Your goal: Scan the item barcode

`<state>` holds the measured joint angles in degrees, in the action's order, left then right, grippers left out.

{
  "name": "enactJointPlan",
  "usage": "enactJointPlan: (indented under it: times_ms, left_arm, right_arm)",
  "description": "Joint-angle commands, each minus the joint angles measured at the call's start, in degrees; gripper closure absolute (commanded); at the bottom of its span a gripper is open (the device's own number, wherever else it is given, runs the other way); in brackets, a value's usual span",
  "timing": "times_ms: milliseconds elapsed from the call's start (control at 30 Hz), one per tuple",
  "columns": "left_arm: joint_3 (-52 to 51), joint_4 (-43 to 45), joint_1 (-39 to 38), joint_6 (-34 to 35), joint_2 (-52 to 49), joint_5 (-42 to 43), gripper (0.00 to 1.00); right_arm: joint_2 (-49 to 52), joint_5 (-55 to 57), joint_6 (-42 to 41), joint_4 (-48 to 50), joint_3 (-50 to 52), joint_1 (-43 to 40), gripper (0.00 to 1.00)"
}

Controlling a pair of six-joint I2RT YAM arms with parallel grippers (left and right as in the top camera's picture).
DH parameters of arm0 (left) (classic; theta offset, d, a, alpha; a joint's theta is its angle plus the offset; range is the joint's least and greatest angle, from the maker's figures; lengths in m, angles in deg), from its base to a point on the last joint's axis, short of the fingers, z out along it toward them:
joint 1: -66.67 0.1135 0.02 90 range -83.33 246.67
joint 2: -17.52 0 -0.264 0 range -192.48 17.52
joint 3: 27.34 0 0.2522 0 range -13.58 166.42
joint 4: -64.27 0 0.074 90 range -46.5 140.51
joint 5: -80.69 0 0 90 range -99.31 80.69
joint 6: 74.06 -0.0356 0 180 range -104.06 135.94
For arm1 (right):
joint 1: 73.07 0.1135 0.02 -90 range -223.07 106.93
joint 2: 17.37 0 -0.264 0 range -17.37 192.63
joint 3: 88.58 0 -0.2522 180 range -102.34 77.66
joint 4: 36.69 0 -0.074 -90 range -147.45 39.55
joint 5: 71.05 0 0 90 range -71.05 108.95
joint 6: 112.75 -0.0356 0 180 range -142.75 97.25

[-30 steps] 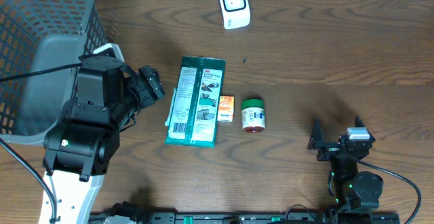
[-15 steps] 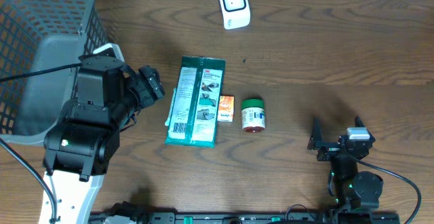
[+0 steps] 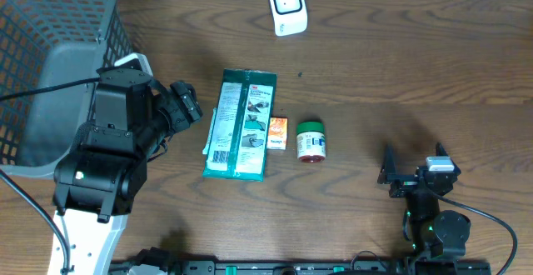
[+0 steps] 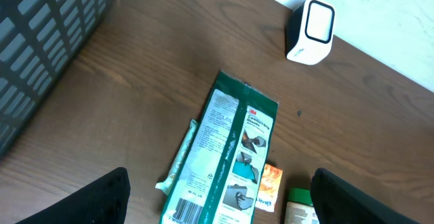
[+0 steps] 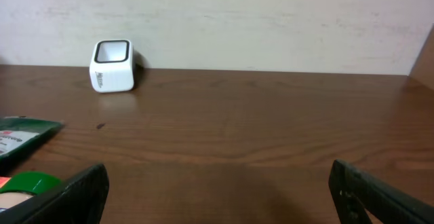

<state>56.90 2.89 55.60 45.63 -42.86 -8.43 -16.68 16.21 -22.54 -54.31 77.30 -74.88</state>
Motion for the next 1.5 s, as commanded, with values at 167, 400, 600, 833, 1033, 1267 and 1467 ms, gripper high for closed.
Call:
enactJointPlan:
  times_ms: [167,400,600,833,1033,1267,1467]
  left_arm:
    - [0.9,-0.2,0.2,-1.2,-0.2,-1.0,0.15]
    - [0.9,-0.2,0.2,-1.2,-0.2,-1.0,0.14]
    - [0.9,-0.2,0.2,-1.2,-0.2,-1.0,0.14]
    - [0.9,-0.2,0.2,-1.2,-0.2,-1.0,0.15]
    - [0.9,-0.2,0.2,-1.2,-0.2,-1.0,0.14]
    - [0.9,-0.2,0.2,-1.2,-0.2,-1.0,0.14]
    - [0.9,-0.2,0.2,-1.2,-0.2,-1.0,0.14]
  right_arm:
    - [-0.3,-0.1,-4.3,-0.2,0.1,0.8,0.01]
    - [-0.3,-0.2,-10.1,-0.3,0.0,0.8,0.01]
    - [0.5,-0.2,-10.5,-0.2,0.0,0.8,0.01]
    - [2.7,-3.3,-14.0,-0.4,-2.9,0.7,0.01]
    - [8.9,-3.4,-14.8,-2.7,-14.0,0.7,0.01]
    - [22.4,-9.6,-14.8,-11.8,-32.3,0.7,0.01]
    - [34.7,-16.5,-14.8,-23.6,-47.1,0.7,0.01]
